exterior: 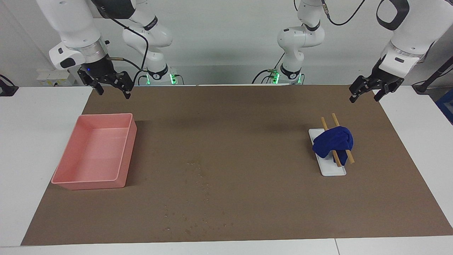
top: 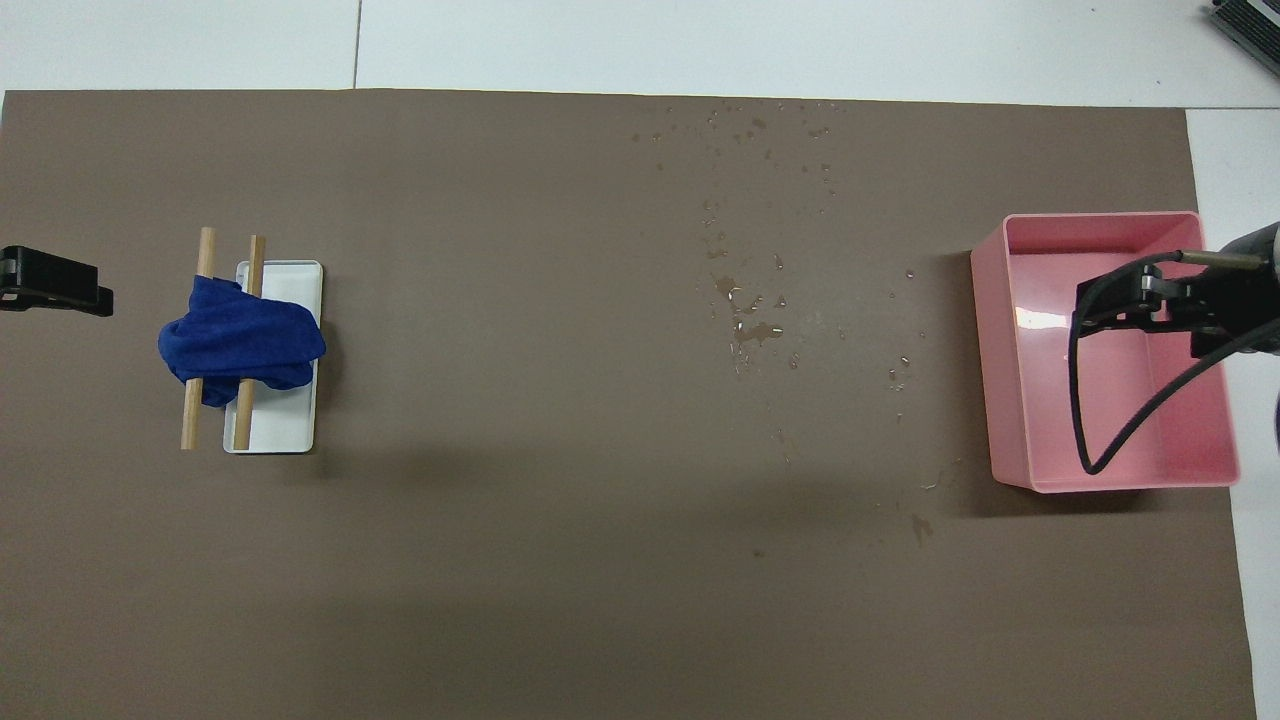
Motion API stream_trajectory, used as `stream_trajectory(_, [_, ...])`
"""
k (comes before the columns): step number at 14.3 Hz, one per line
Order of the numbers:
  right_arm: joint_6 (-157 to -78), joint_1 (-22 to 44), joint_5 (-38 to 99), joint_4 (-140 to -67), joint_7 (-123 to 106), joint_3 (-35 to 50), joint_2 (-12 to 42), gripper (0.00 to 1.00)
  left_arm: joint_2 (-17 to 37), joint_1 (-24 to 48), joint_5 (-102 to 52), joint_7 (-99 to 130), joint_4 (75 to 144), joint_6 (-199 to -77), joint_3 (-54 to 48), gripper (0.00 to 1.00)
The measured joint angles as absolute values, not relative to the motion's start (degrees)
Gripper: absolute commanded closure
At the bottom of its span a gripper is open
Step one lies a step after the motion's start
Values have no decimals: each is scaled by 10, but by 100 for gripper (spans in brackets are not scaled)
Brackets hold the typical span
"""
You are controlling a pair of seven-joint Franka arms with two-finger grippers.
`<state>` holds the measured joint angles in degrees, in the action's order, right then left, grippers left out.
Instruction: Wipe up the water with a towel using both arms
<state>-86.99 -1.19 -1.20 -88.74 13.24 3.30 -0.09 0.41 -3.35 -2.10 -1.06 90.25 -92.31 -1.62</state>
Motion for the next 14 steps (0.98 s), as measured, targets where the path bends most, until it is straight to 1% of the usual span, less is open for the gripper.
stream_trajectory(10, [-870,-12,-12,-888,131,33,-1,0,3,-34,-19,-11,905,-923,-15,0])
stream_trajectory(12, [-870,-12,-12,-888,131,33,-1,0,-1,-34,-18,-5,920,-942,-16,0])
stream_trajectory(14, [-870,-12,-12,-888,131,33,-1,0,-13,-32,-17,13,962,-1005,-17,0])
